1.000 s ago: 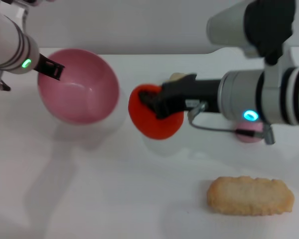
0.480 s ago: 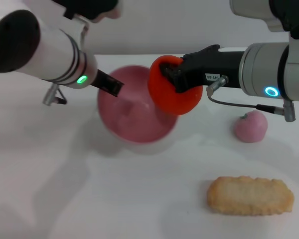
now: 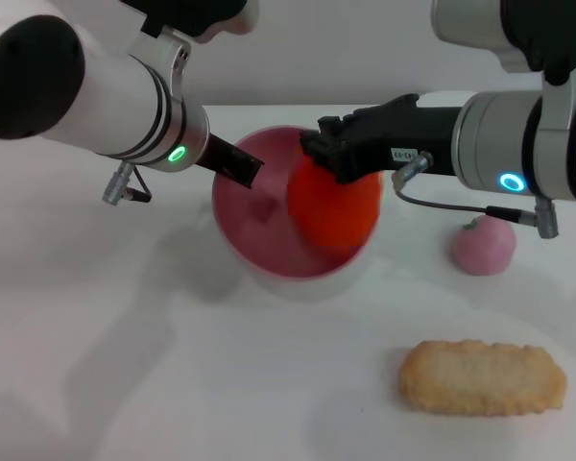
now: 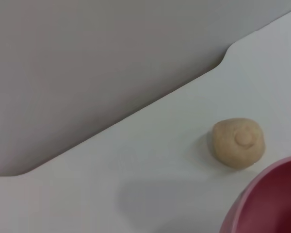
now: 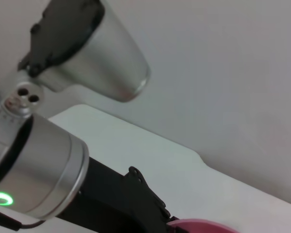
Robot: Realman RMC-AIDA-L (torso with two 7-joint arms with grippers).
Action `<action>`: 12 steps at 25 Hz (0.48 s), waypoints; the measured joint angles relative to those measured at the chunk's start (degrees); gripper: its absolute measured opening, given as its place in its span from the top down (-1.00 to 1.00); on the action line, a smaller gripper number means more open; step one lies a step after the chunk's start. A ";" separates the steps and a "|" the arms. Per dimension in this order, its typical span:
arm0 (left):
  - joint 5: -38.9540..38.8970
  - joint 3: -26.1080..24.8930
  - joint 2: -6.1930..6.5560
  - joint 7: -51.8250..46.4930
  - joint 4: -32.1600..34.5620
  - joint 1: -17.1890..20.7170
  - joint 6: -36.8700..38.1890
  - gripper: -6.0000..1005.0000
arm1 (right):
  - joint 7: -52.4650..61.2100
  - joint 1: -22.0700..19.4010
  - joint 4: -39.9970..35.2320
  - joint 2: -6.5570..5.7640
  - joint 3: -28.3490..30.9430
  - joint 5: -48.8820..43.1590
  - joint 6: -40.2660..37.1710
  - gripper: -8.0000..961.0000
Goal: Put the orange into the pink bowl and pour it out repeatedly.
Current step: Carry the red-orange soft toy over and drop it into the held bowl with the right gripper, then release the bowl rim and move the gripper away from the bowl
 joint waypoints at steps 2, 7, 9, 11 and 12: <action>-0.85 -0.17 0.01 0.42 -0.02 0.00 0.04 0.91 | -0.01 0.05 0.55 0.00 0.12 0.01 -0.13 0.68; -2.97 -0.21 0.05 1.34 -0.17 -0.06 0.80 0.91 | -1.37 -0.84 0.27 0.01 0.48 -0.49 -2.80 0.25; -3.46 -0.19 0.05 1.41 -0.47 -0.21 0.87 0.91 | -2.44 -1.67 -0.30 0.02 0.71 -0.82 -4.37 0.20; -4.00 -0.18 0.06 1.66 -0.90 -0.39 1.05 0.91 | -6.89 -5.46 -1.45 0.42 1.40 -2.41 -11.29 0.15; -4.00 -0.18 0.06 1.66 -0.90 -0.39 1.05 0.91 | -8.50 -7.02 -1.49 0.50 1.69 -2.81 -14.27 0.12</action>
